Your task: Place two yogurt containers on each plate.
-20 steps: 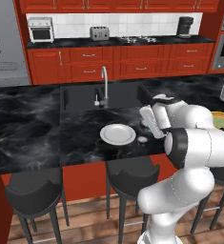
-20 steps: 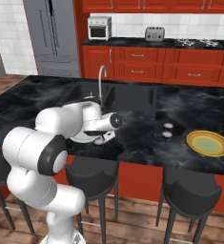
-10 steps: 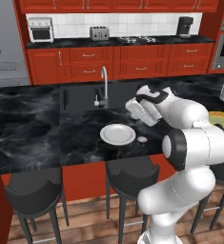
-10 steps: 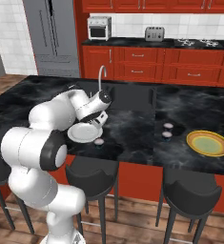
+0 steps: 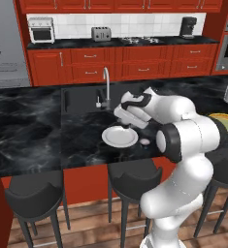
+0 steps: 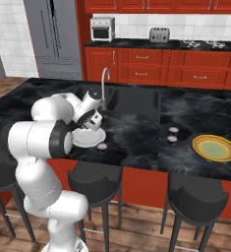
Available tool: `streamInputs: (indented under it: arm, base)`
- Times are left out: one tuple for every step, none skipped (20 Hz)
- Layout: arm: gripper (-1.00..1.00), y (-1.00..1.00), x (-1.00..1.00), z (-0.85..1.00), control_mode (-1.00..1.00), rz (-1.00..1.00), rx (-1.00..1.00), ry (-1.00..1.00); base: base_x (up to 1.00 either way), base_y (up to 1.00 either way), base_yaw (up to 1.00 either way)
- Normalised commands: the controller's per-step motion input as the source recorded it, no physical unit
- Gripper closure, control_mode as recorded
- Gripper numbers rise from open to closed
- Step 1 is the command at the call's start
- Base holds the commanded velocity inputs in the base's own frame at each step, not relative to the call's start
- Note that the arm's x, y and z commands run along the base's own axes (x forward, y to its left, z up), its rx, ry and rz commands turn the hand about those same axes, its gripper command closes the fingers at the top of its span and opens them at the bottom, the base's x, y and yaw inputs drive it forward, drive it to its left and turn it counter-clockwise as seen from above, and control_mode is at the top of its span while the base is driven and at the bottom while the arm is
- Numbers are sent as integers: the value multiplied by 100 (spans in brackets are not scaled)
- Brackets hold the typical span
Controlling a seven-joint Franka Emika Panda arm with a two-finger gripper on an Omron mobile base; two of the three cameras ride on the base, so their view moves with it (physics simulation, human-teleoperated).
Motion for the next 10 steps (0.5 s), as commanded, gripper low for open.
streamInputs:
  arm:
    - [100, 2, 36, -49, -100, 5, 0, 9]
    - [100, 4, 36, -45, -100, 3, 0, 8]
    - [100, 6, 39, -46, -100, 1, 0, 12]
    - [100, 14, 32, -46, -100, 0, 0, 13]
    - [100, 12, 32, -49, -100, 0, 0, 14]
    - [100, 13, 31, -49, -100, 0, 0, 13]
    - [100, 18, 29, -53, -100, 0, 0, 14]
    - [100, 14, 26, -52, -100, 0, 0, 11]
    - [100, 14, 26, -55, -100, 0, 0, 12]
    - [100, 14, 24, -49, -100, 0, 0, 11]
  base:
    - [0, 0, 0]
    - [0, 0, 0]
    - [0, 0, 0]
    - [0, 0, 0]
    - [0, 0, 0]
    - [0, 0, 0]
    - [0, 0, 0]
    - [0, 0, 0]
    - [0, 0, 0]
    - [0, 0, 0]
